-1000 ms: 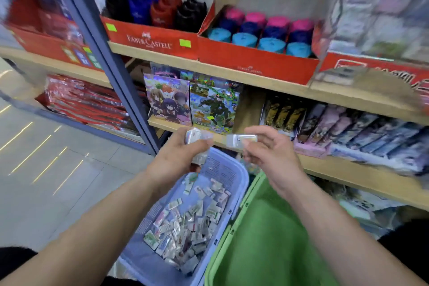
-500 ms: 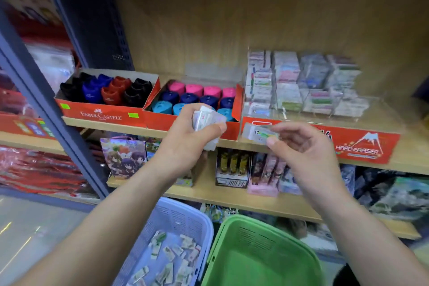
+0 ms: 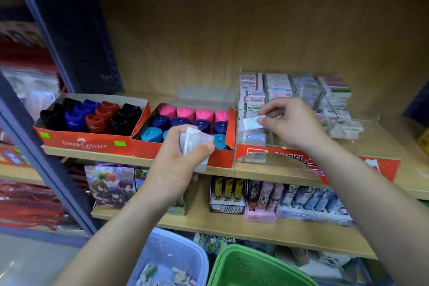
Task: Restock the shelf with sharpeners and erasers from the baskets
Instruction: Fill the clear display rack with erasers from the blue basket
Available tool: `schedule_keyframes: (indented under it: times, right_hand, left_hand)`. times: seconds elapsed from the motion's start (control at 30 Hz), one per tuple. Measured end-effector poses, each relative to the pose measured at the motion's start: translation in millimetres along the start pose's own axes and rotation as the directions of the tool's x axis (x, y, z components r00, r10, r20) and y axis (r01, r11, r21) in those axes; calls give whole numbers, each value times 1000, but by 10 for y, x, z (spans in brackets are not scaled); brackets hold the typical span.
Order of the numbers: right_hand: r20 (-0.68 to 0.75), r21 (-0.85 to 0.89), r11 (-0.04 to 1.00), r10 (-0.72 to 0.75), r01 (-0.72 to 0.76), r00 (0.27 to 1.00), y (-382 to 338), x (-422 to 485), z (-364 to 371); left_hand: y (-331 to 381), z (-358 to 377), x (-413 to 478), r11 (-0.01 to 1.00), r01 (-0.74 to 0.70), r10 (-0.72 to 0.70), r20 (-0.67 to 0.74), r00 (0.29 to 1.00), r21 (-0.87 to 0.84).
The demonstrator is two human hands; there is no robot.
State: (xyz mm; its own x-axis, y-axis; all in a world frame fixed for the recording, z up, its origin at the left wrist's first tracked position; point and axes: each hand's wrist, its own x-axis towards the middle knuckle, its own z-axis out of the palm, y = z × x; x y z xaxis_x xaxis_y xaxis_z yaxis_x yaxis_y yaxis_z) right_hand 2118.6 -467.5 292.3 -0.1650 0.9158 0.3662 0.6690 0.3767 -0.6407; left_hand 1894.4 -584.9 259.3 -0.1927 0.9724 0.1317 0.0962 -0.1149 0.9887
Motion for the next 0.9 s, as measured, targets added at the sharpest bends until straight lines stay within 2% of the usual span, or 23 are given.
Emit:
schedule_keyframes:
  times: [0.17, 0.4, 0.6, 0.9]
  right_hand:
    - [30, -99, 991, -89, 91, 996, 42, 15, -1]
    - [100, -153, 982, -94, 109, 991, 2, 0, 7]
    - [77, -328, 937, -101, 120, 992, -33, -17, 57]
    - [35, -347, 928, -129, 133, 991, -75, -71, 69]
  left_hand:
    - [-1, -13, 4, 1000, -4, 4, -2, 1000, -28]
    - [-15, -37, 3, 999, -6, 5, -2, 1000, -52]
    - [-21, -40, -9, 998, 5, -4, 3, 1000, -59]
    - [-10, -61, -14, 996, 22, -18, 42, 999, -91]
